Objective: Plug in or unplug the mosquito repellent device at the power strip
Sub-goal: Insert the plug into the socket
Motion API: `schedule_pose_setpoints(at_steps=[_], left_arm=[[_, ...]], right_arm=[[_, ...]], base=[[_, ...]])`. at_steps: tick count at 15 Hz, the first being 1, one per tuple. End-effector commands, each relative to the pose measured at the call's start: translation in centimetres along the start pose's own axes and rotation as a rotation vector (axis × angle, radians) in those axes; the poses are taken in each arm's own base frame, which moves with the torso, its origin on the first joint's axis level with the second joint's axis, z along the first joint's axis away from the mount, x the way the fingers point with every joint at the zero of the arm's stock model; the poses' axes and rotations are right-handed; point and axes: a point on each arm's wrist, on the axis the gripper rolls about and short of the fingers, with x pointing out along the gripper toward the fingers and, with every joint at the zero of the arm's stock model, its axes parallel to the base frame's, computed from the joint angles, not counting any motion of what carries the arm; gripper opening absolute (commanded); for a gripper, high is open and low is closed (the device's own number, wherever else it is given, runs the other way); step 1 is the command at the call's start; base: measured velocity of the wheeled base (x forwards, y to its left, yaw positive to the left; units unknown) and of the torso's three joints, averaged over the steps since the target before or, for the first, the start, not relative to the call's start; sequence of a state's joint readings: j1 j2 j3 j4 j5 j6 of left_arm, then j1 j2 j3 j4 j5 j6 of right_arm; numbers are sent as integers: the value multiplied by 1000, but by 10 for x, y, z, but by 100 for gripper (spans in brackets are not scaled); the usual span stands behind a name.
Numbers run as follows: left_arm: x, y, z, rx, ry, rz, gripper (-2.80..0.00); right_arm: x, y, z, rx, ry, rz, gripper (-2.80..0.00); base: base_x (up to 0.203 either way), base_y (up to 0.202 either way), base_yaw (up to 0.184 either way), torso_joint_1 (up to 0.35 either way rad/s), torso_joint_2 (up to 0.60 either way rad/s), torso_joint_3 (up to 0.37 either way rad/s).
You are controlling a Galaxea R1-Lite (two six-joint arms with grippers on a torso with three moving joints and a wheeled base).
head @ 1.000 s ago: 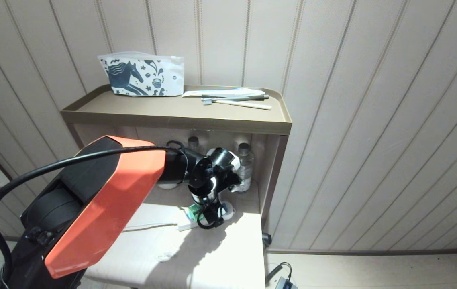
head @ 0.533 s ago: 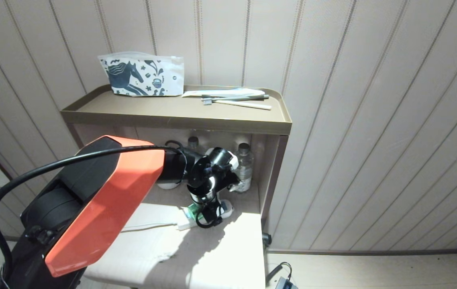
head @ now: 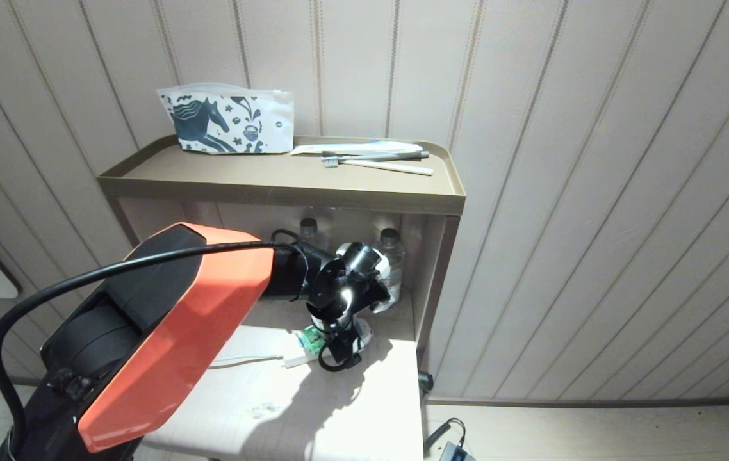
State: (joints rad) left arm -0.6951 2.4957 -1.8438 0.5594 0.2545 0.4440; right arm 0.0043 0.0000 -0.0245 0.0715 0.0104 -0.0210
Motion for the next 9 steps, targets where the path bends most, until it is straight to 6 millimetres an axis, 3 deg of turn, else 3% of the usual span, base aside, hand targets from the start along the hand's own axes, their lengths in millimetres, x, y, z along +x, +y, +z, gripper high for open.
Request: schedule_pose_setpoints(at_steps=[1,9], left_arm=[[2,1,-2,1,13,-4,0],[-6,20,-10,-88,10,-6,0]], right_arm=[[0,0,0,-1,1,1,-280],[0,0,0,-1,1,1,-280]], base=[[0,0,0,0,0,0],[0,0,0,0,0,0]])
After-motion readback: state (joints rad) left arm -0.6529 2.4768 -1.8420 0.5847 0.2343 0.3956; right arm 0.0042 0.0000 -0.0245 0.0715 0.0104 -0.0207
